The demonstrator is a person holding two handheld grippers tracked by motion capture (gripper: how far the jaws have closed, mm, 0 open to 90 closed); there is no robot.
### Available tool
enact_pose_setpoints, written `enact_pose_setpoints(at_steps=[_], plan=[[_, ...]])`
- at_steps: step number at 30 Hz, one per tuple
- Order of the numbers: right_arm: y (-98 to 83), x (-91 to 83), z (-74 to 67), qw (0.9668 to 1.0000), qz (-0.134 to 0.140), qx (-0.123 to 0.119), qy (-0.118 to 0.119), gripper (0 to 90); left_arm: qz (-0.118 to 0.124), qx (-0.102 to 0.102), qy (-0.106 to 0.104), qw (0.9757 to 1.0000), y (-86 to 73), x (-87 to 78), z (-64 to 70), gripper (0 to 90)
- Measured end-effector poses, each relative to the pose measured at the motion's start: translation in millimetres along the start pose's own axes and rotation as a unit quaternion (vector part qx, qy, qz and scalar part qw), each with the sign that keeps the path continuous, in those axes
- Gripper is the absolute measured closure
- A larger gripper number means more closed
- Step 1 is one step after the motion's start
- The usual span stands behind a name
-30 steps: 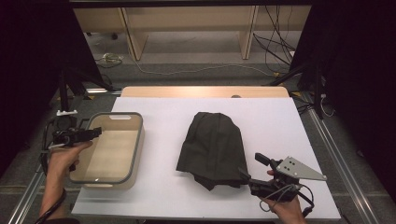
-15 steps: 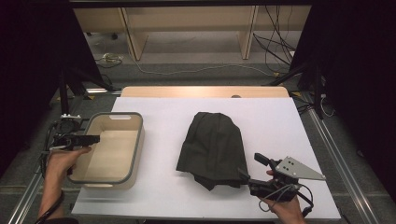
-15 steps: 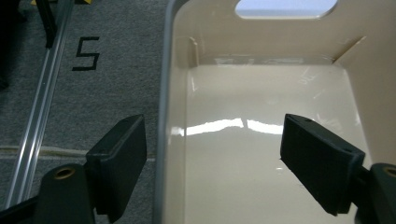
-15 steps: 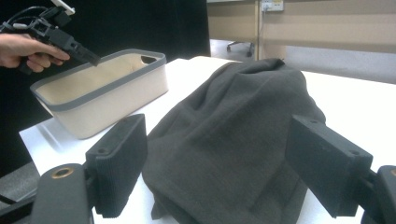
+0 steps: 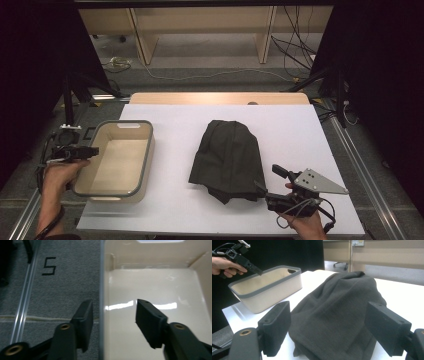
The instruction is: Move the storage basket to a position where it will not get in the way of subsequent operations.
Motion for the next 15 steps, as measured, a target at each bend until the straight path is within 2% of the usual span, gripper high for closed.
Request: enact_pose_setpoints(at_steps=[1,3,5,7,9,11,15], plan=[[0.0,-0.1,-0.2,1.0,0.0,0.001,0.0,21.9,-0.002,0.001,0.002,1.0,-1.1,0.3,-2.0,51.9],[-0.1,0.0,-0.1,1.0,-0.001,0.001,0.0,21.9,-0.01,0.0,0.001,1.0,-4.1,1.7,-4.1,60.2],[0.0,0.2,-0.1,1.0,-0.001,0.001,0.0,22.0,-0.017,-0.005,0.014,0.9997,-6.2,3.5,-7.1,66.8],[-0.1,0.1,-0.3,1.0,-0.002,0.001,0.0,22.0,-0.021,-0.004,0.007,0.9998,-7.2,3.5,-7.0,74.8],[0.0,0.0,-0.4,1.0,0.0,0.001,0.0,22.0,-0.025,0.001,0.012,0.9996,-7.9,3.9,-6.5,81.0],[-0.1,0.0,0.3,1.0,0.0,0.001,-0.001,22.0,-0.025,0.001,0.012,0.9996,-7.7,3.5,-6.2,82.4],[0.0,-0.1,0.0,1.0,0.0,0.0,-0.001,22.0,-0.019,-0.013,-0.002,0.9997,-8.5,3.5,-8.7,83.5]])
Point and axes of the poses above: each handheld gripper's, and its own axes: x roughly forward along the jaws, y roughly out of its top, z roughly to its right, the point moved 6 cm from there along x, roughly forward along the jaws, and after that the axes turned 1 degree about y, right-handed, at the moved point
